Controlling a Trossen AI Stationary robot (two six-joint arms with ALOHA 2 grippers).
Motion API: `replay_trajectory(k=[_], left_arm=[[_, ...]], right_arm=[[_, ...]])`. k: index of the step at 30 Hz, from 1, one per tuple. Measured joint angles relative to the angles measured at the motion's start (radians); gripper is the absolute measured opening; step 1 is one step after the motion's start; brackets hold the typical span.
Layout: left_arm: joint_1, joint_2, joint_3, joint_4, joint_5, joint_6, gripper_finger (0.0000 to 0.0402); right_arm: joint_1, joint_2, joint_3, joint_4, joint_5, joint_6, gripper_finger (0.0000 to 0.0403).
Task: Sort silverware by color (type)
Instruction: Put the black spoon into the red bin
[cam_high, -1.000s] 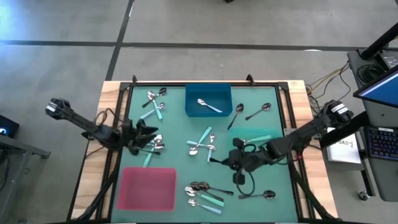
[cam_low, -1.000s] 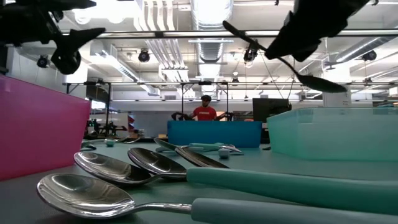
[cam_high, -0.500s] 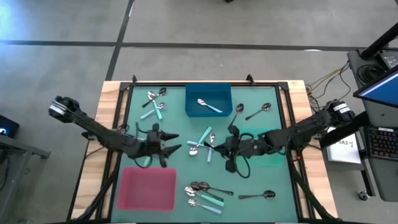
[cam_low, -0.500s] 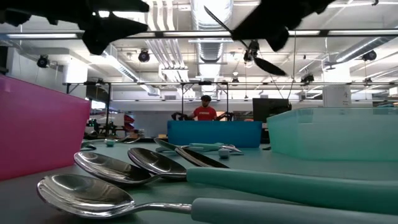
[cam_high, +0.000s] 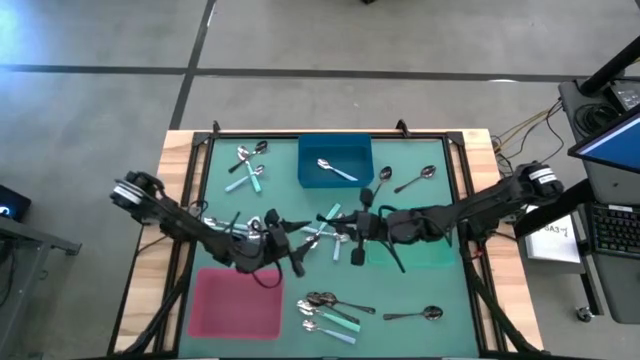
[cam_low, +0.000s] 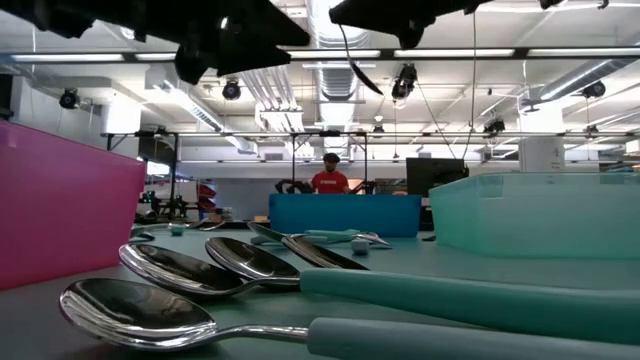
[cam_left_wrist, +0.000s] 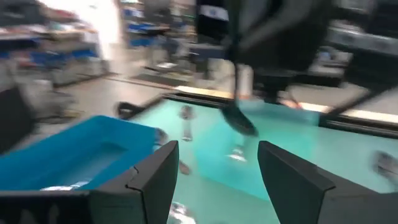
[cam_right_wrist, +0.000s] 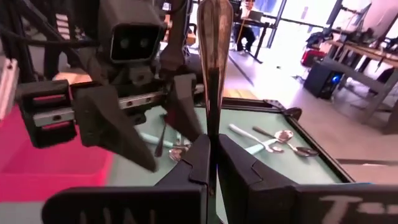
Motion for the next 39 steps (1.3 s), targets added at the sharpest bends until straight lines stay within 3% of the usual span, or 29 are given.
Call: replay_trajectory(k=[9, 16, 25, 29, 36, 39], left_arm=[[0.001, 0.059, 0.072, 0.056, 0.006, 0.041, 0.0205], [0.012, 0.072, 0.097, 0.084, -0.05, 0.107, 0.0205], [0.032, 0.076, 0.098, 0.121, 0.008, 0.102, 0.0198], [0.038, 0.076, 0.098, 0.122, 0.041, 0.093, 0.0158], [0.059, 0.076, 0.098, 0.127, 0.12, 0.07, 0.0021], [0.063, 0.076, 0.098, 0.125, 0.128, 0.067, 0.0012]], right_arm=[[-0.001, 0.067, 0.0, 0.134, -0.028, -0.12, 0.0009], [-0.002, 0.08, 0.0, 0.173, -0.04, -0.133, 0.0009], [-0.002, 0.08, 0.0, 0.218, -0.1, -0.151, 0.0009], [-0.002, 0.08, 0.0, 0.22, -0.1, -0.16, 0.0009], [-0.002, 0.08, 0.0, 0.229, -0.138, -0.172, 0.0009], [-0.003, 0.08, 0.0, 0.228, -0.14, -0.169, 0.0009]])
